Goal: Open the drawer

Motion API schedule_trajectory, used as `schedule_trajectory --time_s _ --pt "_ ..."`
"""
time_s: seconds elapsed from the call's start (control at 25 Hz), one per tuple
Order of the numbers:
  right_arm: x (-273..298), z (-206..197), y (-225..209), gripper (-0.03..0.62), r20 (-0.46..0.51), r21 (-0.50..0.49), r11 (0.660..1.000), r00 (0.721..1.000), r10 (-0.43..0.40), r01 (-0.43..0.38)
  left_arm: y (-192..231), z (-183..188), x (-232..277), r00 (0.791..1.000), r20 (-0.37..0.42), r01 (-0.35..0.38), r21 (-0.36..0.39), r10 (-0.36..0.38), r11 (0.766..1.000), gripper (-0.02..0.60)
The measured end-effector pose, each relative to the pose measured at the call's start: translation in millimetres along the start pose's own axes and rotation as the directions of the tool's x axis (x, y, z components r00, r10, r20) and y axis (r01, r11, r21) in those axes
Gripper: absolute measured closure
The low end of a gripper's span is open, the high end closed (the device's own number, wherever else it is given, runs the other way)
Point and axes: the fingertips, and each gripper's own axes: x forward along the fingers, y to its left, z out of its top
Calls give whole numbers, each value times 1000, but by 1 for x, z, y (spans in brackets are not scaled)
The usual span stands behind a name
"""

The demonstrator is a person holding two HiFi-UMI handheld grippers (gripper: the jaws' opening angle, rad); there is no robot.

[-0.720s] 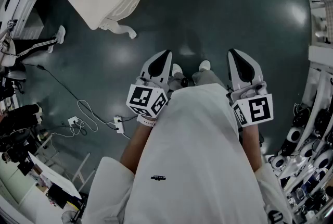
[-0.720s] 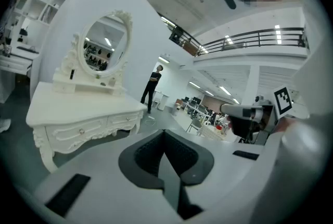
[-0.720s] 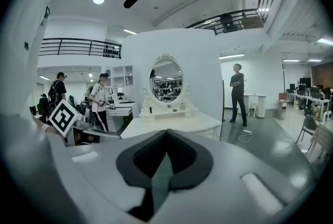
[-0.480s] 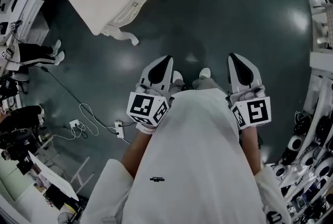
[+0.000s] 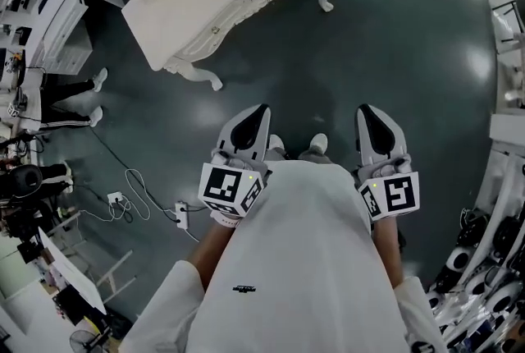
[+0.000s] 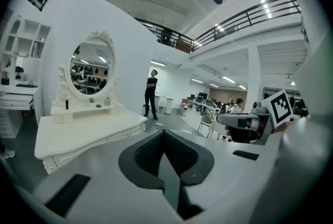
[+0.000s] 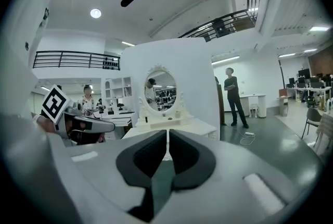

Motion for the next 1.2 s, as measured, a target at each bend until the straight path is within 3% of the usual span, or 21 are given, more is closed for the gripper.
schedule_trajectory --time_s 0.36,0.56,0.84,1.2 --pt "-21 -13 -35 585 9 23 996 997 83 -83 -45 -1 18 998 12 -54 11 54 998 571" --pt "-26 -12 -50 585 31 35 996 996 87 -88 -61 1 22 998 18 -68 22 68 997 572" --pt "-8 -6 -54 585 45 28 992 992 122 -123 -57 13 32 995 39 -93 20 92 995 572" --pt "41 4 -73 585 25 24 993 993 113 -113 -31 37 84 998 46 -50 17 49 999 571"
